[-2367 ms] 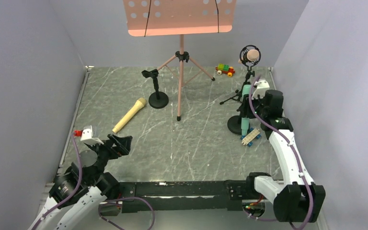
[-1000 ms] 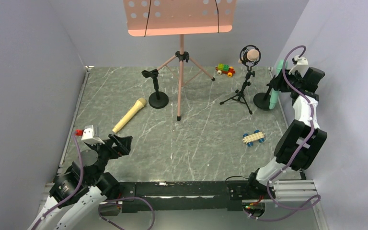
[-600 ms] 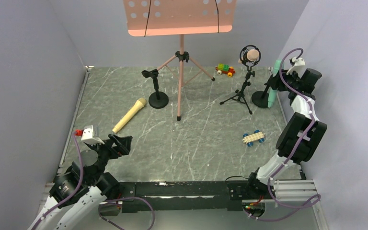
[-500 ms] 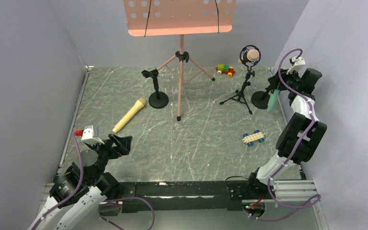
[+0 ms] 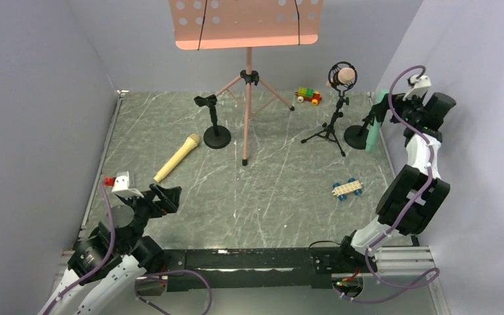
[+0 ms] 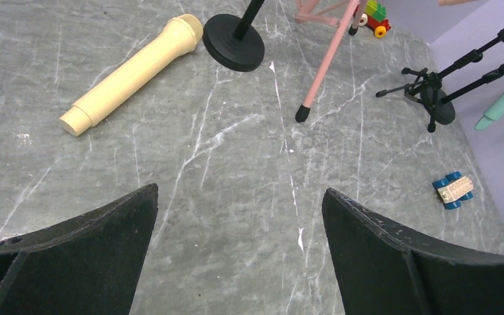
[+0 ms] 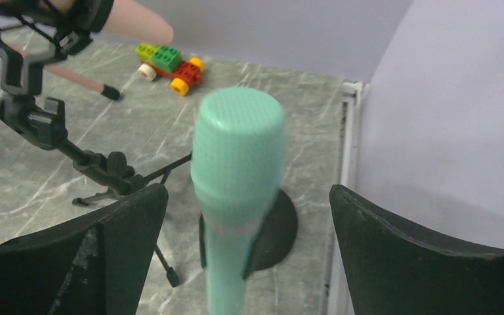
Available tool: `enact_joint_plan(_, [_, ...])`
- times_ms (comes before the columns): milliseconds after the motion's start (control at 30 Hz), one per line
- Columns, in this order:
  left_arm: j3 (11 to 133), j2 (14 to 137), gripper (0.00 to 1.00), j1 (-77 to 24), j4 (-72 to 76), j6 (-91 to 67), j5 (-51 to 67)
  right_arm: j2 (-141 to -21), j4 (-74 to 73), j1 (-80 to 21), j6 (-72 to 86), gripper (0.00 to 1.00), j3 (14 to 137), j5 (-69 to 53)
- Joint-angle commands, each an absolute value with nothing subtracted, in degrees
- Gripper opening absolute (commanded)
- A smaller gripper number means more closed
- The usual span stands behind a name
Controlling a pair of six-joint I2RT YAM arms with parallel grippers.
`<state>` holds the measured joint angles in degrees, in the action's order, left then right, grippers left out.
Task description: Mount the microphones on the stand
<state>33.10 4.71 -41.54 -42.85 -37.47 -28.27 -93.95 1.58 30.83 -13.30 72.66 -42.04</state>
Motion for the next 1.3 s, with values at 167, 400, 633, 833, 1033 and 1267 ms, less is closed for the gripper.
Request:
enact_joint_plan(167, [35.6, 7.2, 0.99, -41.4, -39.9, -31.7, -24.5, -81.2, -9.5, 35.2, -16.4, 1.0, 79.6, -43.1])
enact_joint_plan(400, [36.3, 10.1, 0.99, -41.4, -35.6, -28.3, -20.0, -68.1, -30.5, 35.3, -26.0, 1.0, 77.8, -52.0])
enact_joint_plan(633, [38.3, 13.6, 0.99, -41.3, -32.0, -26.6, -14.5, -62.8, -45.4, 17.9, -28.2, 1.0, 73.0, -54.7])
enact_joint_plan(833, [42.8, 19.1, 0.99, -41.3, -30.0, -24.4, -12.6, -61.0, -43.9, 3.5, -32.0, 1.0, 65.6, -52.9])
enact_joint_plan(1033, [49.3, 30.0, 0.99, -40.2, -21.9, -23.3, -7.3, -61.0, -40.0, 3.2, -32.8, 0.99, 56.7, -56.8])
enact_joint_plan(1267, [52.1, 43.5, 0.99, -23.3, -10.4, -31.0, 13.8, -54.8, -27.7, 3.3, -28.3, 1.0, 44.8, -57.8])
